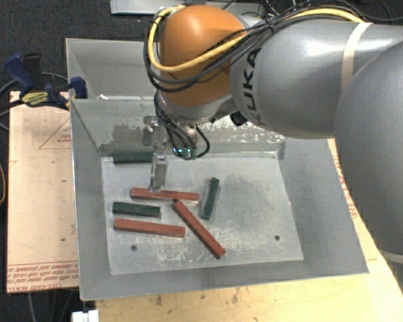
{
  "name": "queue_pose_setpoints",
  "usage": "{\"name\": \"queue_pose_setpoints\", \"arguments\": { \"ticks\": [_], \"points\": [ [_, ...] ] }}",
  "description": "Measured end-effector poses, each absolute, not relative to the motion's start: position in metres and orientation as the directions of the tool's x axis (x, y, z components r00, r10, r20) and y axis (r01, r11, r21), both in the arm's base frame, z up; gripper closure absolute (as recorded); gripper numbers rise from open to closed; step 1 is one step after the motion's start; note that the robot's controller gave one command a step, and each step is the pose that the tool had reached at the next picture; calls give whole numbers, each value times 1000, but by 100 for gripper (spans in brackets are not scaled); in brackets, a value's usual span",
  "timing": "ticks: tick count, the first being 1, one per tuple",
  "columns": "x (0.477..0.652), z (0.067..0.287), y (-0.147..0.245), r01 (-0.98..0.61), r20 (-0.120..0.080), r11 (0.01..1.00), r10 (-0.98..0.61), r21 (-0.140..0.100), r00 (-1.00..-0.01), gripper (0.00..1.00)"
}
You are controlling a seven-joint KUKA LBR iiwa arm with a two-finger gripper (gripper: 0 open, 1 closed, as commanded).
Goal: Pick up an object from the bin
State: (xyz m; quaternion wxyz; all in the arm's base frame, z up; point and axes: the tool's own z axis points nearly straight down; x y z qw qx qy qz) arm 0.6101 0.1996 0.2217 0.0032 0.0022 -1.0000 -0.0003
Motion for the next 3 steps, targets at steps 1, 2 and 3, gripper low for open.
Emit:
{"name": "queue_pose_setpoints", "arguments": {
  "ticks": [1,2,3],
  "points": [
    [560,68,206,-169,-1,986,-169,2,-986,0],
    [563,74,208,-168,-10,986,-168,5,-986,100],
    [567,186,218,-96,-11,995,-96,4,-995,100]
  ]
}}
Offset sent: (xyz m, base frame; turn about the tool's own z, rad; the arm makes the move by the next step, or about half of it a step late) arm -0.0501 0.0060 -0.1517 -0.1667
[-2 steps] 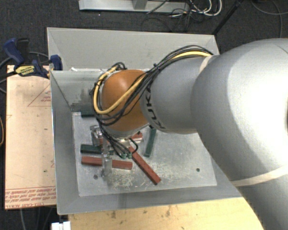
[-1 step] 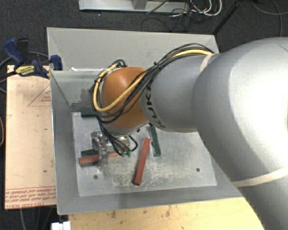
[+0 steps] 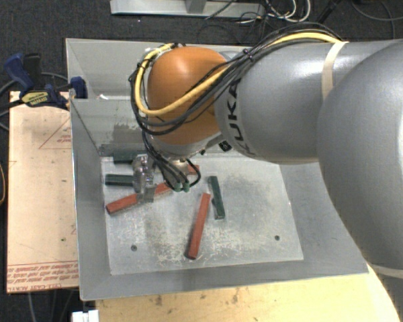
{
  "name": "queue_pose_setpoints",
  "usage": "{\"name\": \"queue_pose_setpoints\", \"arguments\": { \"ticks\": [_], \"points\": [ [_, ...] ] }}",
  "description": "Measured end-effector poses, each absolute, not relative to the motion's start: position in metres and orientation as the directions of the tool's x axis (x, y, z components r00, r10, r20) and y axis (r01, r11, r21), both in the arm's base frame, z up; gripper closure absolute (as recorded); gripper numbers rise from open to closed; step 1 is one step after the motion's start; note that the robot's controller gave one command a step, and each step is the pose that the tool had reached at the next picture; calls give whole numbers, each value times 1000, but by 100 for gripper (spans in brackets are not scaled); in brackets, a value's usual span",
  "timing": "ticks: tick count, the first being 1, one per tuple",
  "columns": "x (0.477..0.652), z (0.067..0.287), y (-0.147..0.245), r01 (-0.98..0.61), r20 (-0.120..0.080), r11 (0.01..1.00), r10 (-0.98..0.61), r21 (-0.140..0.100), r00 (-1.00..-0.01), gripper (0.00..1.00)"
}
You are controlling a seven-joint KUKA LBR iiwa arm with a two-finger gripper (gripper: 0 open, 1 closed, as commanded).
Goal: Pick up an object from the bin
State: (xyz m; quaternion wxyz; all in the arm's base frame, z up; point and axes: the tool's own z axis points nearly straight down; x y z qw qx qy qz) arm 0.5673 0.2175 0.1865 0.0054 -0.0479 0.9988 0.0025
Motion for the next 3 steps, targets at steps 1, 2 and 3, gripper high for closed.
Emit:
{"name": "queue_pose_setpoints", "arguments": {
  "ticks": [1,2,3],
  "points": [
    [564,183,223,-168,-2,986,-168,1,-986,100],
    [607,153,234,-221,-4,975,-221,1,-975,100],
    [606,155,234,-220,-3,975,-220,2,-975,0]
  ]
}}
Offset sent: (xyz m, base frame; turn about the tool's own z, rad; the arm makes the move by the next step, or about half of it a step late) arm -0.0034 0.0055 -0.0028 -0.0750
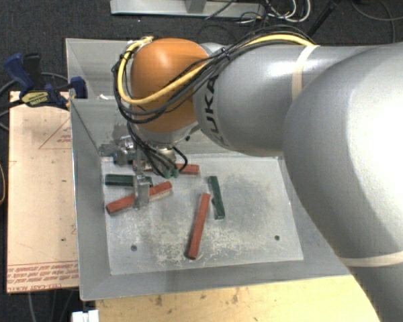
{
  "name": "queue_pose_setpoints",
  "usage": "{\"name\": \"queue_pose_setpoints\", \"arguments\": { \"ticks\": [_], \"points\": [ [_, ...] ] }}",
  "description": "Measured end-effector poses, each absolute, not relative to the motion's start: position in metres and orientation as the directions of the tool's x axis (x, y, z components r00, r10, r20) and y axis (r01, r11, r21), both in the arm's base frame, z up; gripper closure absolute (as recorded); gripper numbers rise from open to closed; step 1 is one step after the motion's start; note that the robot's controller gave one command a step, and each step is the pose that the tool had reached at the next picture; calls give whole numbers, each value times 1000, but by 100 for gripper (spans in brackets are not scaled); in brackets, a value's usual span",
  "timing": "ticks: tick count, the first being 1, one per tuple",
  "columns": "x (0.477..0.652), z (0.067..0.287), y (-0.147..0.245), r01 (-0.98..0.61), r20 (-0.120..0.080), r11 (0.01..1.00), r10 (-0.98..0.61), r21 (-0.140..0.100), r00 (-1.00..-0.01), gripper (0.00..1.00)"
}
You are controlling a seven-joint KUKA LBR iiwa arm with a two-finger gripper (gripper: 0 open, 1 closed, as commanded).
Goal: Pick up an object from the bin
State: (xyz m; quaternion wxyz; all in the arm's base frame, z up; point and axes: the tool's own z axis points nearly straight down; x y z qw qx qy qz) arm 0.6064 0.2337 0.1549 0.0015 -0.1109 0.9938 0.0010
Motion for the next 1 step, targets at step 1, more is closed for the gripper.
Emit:
{"name": "queue_pose_setpoints", "arguments": {
  "ticks": [1],
  "points": [
    [615,66,230,-143,3,990,-143,1,-990,0]
  ]
}}
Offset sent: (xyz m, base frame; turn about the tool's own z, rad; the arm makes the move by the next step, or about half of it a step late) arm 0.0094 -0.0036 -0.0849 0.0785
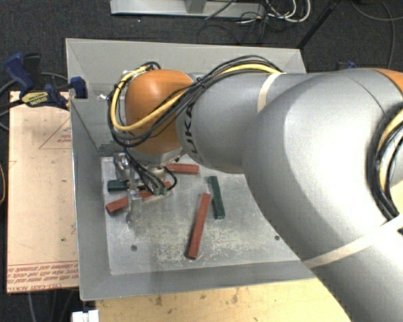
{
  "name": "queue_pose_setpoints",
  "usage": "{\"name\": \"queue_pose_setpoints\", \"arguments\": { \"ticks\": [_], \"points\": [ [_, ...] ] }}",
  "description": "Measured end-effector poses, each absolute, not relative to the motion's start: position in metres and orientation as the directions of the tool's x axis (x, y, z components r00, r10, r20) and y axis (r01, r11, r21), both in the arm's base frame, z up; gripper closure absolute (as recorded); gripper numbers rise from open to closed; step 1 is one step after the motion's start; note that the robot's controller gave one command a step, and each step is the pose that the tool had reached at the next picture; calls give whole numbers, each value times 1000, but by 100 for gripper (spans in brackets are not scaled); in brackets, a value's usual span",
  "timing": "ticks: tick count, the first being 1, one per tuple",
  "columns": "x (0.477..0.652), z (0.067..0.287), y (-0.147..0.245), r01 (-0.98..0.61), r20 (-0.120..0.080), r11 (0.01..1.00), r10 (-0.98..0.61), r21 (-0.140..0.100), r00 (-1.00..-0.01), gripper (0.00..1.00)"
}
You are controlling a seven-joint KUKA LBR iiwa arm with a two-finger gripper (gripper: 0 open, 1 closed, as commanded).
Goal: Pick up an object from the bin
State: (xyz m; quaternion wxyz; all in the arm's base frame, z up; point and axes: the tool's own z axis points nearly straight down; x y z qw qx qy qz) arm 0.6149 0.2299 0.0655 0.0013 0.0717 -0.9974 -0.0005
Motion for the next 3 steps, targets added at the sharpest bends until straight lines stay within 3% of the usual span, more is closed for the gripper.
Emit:
{"name": "queue_pose_setpoints", "arguments": {
  "ticks": [1,2,3],
  "points": [
    [617,72,231,-143,-4,990,-143,3,-990,100],
    [628,191,226,-412,-11,911,-412,0,-911,100],
    [631,222,225,-398,-7,917,-398,1,-917,100]
  ]
}}
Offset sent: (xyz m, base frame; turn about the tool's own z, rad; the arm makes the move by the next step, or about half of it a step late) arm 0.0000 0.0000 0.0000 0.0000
